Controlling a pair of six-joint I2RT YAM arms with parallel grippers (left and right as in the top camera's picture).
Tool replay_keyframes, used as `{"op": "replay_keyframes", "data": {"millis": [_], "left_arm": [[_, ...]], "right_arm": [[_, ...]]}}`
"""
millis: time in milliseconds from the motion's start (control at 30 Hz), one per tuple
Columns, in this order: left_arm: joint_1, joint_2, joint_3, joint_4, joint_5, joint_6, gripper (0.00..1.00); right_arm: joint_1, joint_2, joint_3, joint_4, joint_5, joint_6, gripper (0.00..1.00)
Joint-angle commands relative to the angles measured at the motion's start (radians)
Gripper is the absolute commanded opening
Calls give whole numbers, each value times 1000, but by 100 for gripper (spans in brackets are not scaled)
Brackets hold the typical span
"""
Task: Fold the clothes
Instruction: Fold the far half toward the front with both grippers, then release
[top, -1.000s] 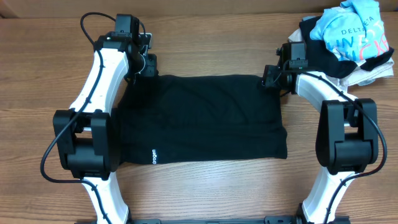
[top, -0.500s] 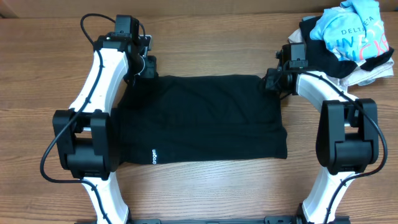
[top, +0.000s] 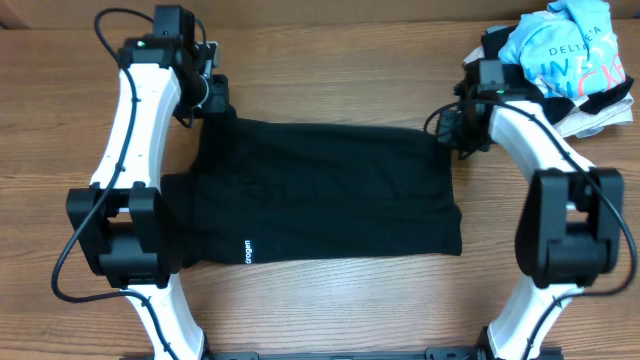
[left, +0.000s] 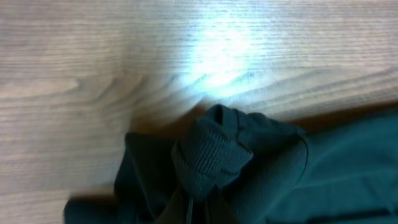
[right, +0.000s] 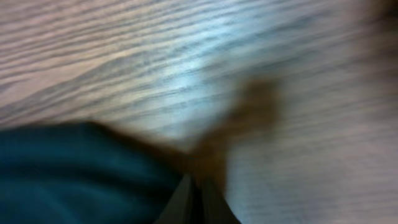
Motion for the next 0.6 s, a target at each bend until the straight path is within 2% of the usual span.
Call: {"op": "replay_keyframes", "data": {"millis": [0,267,433,567], "left_arm": [[5,-13,108,-84,2,-13,4],[5,-12,111,-286,-5,-14,4],[5,-12,-12,-316,-93,-42,4],[5,-12,-153,-295,-105,-48,4]], "right_arm": [[-13,-135,61,-81,-16,-3,4],[-14,-230,61,-337,-71,8,4],[-14,-229,-27,-382,-68,27,4],[-26,-229,-129,-365,-68,55,4]]}}
